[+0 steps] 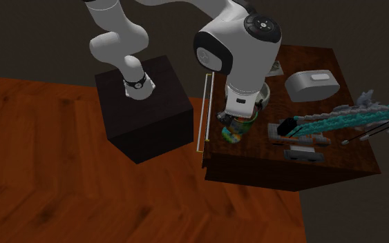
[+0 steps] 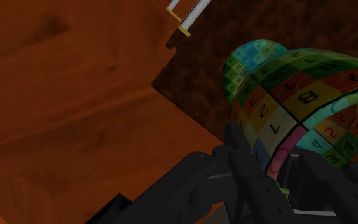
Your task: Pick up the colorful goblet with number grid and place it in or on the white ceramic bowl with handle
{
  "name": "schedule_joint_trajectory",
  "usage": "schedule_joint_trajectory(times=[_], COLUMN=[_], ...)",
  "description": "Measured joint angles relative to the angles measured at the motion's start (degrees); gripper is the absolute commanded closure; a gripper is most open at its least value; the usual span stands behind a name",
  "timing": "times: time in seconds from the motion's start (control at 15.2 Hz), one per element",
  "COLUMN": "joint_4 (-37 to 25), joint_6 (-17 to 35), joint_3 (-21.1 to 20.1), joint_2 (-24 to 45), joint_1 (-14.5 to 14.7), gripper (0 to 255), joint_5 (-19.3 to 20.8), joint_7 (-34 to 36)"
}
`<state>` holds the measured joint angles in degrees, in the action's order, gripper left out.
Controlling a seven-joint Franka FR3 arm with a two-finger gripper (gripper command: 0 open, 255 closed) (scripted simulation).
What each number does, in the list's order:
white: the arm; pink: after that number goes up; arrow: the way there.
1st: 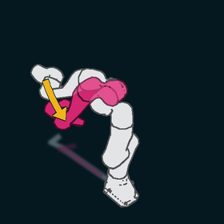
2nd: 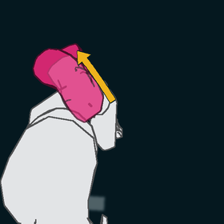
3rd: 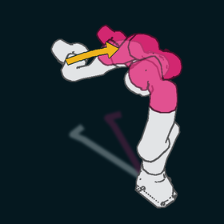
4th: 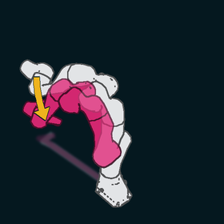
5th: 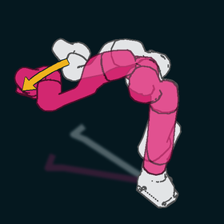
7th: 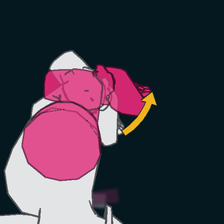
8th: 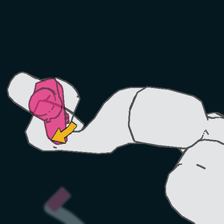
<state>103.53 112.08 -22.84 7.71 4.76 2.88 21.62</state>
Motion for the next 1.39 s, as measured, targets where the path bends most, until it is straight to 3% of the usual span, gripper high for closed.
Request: schedule_joint_trajectory(times=[0.46,1.39], joint_4=[-0.1,-9.5], joint_6=[-0.3,-10.4], joint_3=[0.0,-0.2], joint_2=[-0.1,-1.0], joint_1=[0.0,0.1], gripper=[255,255], joint_5=[-0.1,-0.5], joint_7=[0.0,-0.3])
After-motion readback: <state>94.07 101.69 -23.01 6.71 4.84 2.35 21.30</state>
